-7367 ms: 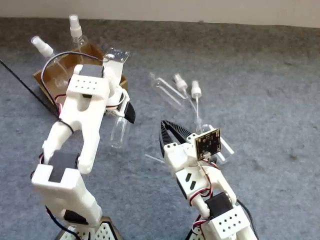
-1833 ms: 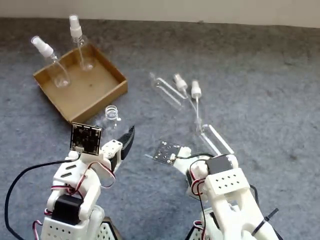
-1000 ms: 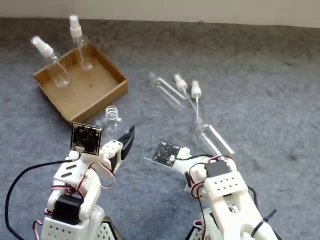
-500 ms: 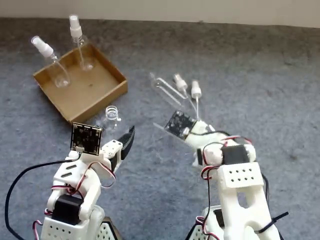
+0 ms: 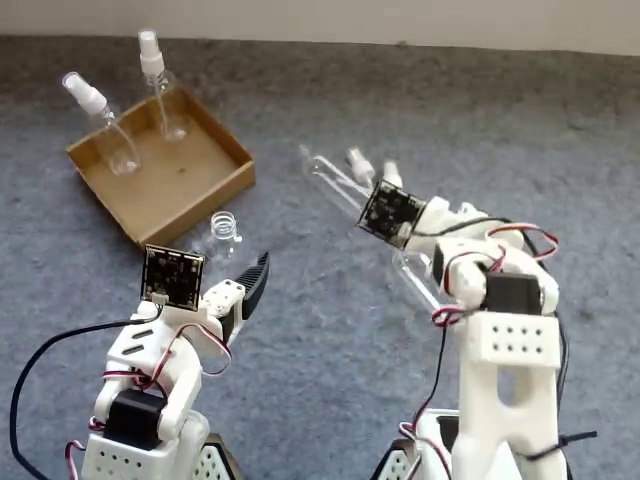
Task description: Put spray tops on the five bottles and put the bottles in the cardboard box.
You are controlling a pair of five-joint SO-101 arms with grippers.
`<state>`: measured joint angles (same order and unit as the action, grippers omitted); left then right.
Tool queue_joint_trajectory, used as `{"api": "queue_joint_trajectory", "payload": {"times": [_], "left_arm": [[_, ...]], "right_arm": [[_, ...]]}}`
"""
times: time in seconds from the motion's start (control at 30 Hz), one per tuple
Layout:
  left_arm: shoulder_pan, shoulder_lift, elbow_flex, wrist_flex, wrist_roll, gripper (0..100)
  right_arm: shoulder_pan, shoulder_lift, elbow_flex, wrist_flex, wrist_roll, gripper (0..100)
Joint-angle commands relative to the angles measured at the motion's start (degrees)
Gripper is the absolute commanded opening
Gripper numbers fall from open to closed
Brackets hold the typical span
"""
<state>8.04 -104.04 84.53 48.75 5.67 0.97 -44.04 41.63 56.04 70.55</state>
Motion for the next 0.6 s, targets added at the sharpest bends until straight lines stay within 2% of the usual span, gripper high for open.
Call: {"api": "queue_joint_trajectory", "payload": {"times": [0.0, 0.33, 0.57], "left_arm": [[-0.5, -0.7, -0.2, -1.3, 0.1, 14], [-0.5, -0.7, 5.1, -7.6, 0.1, 14], [-0.5, -0.7, 5.2, -7.6, 0.1, 14]], "right_arm": [[2.2, 8.1, -3.0, -3.7, 0.9, 1.0], [7.0, 34.9, -24.7, -4.9, 1.8, 1.0], [10.7, 49.7, -33.0, -4.9, 17.7, 1.0]]}}
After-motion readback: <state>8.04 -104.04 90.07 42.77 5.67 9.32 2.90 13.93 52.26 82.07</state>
